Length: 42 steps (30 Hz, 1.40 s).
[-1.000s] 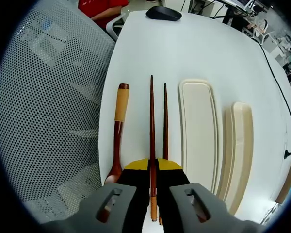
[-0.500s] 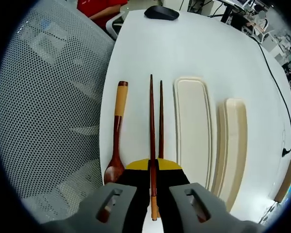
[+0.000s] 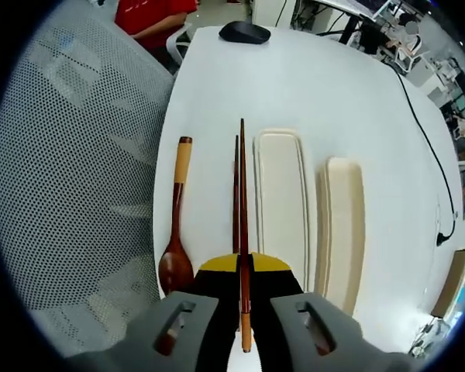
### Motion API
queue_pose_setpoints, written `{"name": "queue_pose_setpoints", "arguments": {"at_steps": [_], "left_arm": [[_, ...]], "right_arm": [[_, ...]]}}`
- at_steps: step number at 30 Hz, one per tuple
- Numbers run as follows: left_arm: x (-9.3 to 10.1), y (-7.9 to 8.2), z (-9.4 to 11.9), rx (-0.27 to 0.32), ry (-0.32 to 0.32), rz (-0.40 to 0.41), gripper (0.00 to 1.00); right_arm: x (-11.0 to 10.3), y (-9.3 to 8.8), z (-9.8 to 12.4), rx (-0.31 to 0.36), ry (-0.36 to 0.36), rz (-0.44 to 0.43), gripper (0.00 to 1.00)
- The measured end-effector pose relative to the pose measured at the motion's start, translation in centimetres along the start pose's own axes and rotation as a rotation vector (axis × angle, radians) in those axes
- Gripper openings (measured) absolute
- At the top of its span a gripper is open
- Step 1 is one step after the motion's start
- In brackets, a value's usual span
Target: Arrange the utensils inside the cutlery case until each visible utensil rests in its matching compartment.
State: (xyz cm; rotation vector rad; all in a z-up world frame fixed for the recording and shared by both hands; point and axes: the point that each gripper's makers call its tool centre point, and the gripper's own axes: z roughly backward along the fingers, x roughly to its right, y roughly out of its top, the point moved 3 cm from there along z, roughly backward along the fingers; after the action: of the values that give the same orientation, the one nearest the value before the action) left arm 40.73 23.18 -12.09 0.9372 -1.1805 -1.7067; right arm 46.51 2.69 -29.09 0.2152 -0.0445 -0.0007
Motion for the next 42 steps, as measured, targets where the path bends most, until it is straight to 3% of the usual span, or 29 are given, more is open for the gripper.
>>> {"name": "queue_pose_setpoints", "arguments": {"at_steps": [20,24,33,42], "left_arm": [[0.0,-0.1,-0.1,-0.002,-0.004,0.006,0.59],[0.0,-0.1,-0.1,-0.003,-0.004,0.007,0.59],[0.0,-0.2,-0.1,-0.007,-0.001,0.01,0.59],[-0.1,-0.3,-0.1,-0.015,0.001,0.01,0.59]], "right_arm": [[5.1,-2.1,1.3,-0.024,-0.144,-0.012,0.0],[6.6,-2.2,1.4,-0.037,-0.203,-0.011,0.0],[7.8,-2.5,0.6,-0.057,-0.239,-0.006,0.0],[8.1,-2.8,-0.4,-0.075,-0.231,0.011,0.0]]}}
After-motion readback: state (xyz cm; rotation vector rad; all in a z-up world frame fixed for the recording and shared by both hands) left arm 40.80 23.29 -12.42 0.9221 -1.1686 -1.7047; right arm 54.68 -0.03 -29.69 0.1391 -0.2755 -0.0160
